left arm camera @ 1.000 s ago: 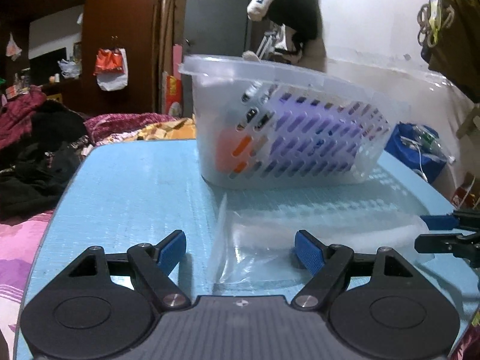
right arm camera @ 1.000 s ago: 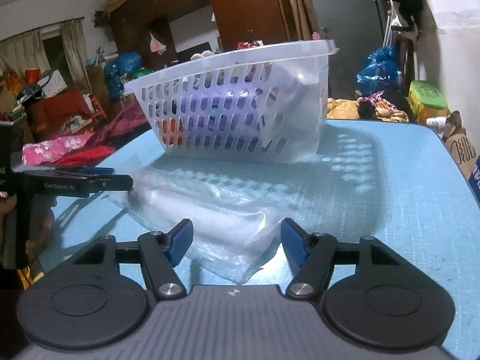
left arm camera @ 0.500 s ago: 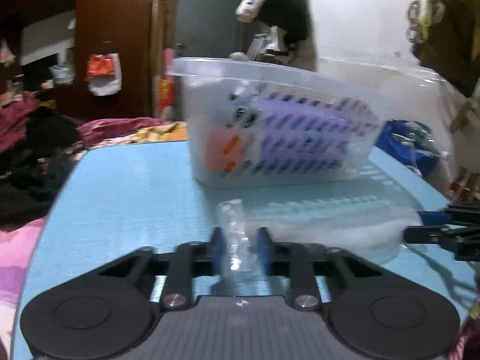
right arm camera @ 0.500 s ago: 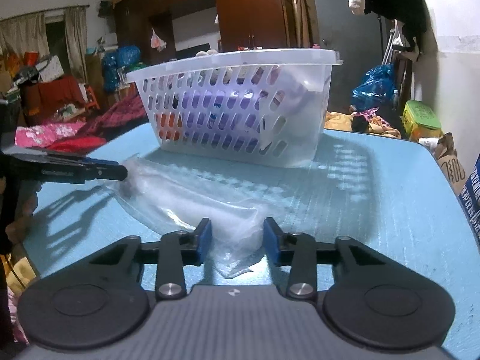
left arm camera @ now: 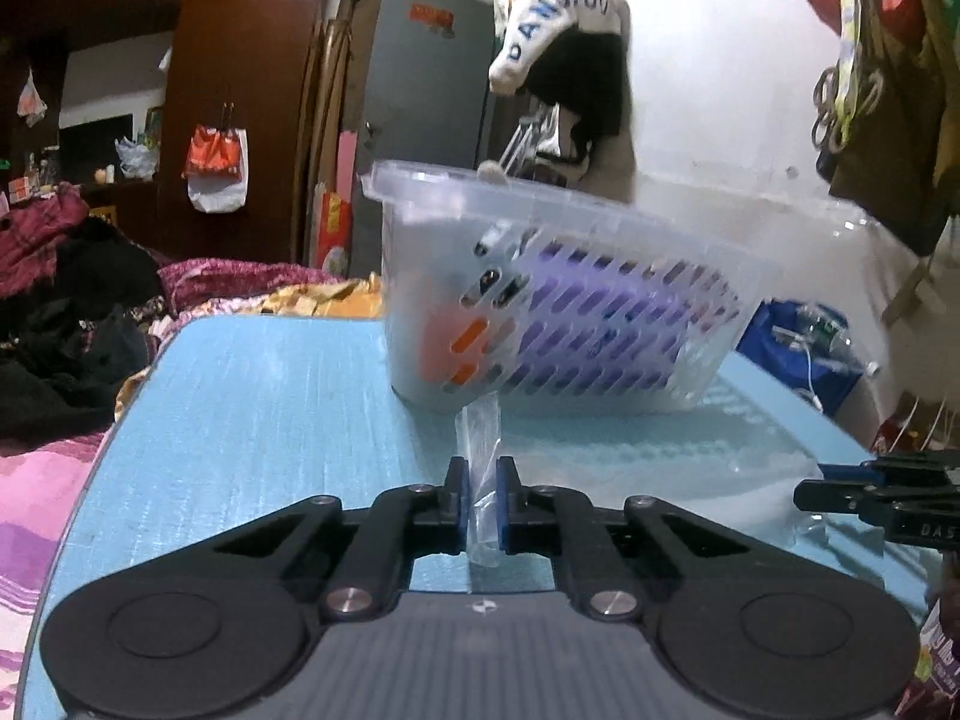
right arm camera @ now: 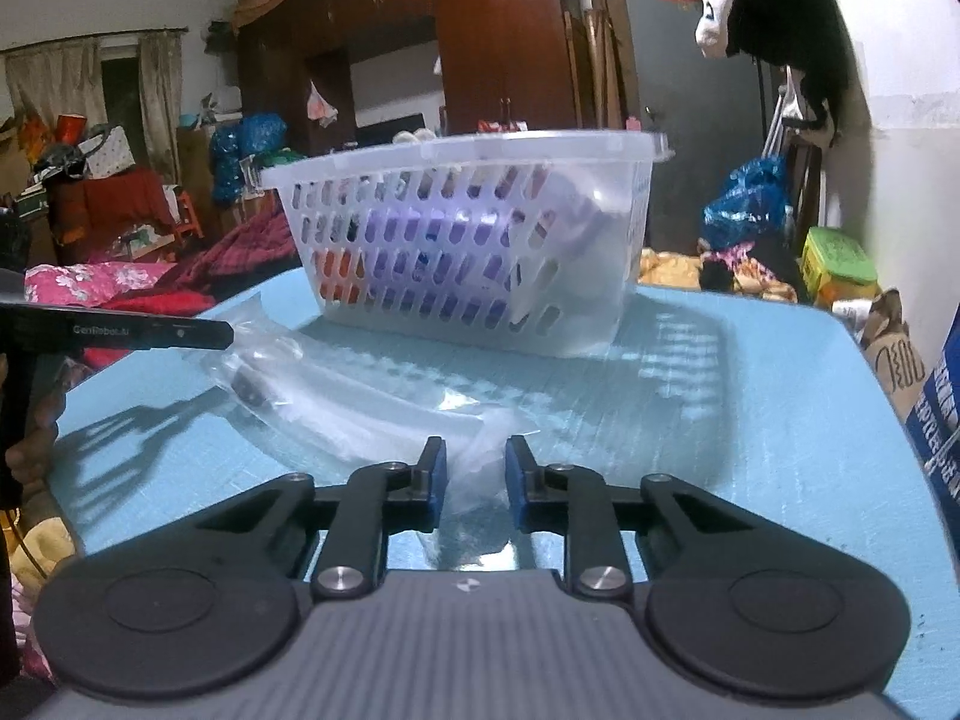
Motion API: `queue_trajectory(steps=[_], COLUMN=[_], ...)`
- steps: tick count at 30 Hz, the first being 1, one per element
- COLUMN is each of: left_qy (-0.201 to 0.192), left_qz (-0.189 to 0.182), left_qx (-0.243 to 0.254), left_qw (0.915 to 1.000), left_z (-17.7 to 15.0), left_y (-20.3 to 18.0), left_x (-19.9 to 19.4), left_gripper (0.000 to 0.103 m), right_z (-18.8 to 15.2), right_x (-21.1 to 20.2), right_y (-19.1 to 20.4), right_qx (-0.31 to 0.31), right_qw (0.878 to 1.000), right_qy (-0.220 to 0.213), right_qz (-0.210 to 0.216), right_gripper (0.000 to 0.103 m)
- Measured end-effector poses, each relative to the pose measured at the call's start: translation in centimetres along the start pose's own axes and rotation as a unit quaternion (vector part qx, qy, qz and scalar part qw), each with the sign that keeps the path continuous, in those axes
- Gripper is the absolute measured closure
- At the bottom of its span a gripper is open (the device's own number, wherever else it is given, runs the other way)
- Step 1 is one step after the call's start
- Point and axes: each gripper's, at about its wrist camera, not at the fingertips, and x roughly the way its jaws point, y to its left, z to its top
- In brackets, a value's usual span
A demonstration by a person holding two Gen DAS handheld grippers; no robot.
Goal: Organize objects
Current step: 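Pinch the clear plastic bag on the table with the left gripper, then lift the clear plastic bag with the left gripper toward the basket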
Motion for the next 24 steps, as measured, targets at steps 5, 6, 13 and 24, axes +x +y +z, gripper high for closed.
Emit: queue_trajectory(steps=[5,6,13,24], left_qy=[-0.029,-0.033,-0.087,-0.191], left_qz=[-0.009,-0.011,-0.029,-0.007], left_qx=[-0.005,-0.006,-0.011,0.014], left_qw=[0.9995,0.9994,0.9958,0.9815], left_z=[0.1,0.1,1.0,11.6], left_y=[-0.1,-0.1,-1.0,-4.7], left_x=[-1.2,-1.4,-4.1,-6.6], left_gripper=[0.094,0.094,0.095,0.095], right_z=[0.3,0.3,1.4,12.8], right_x=[-0.9,-1.1,-2.9,-5.3], right_y=[0.4,0.4,0.7,0.3], right_qx=[-0.013,-0.015,-0.024,-0.057], right_qw=[1.0,1.0,0.998,0.987], right_qy=[-0.021,-0.025,-0.057,-0.149], right_qz=[-0.003,-0.003,-0.004,-0.03], right_gripper=[0.083,0.083,0.085,0.086])
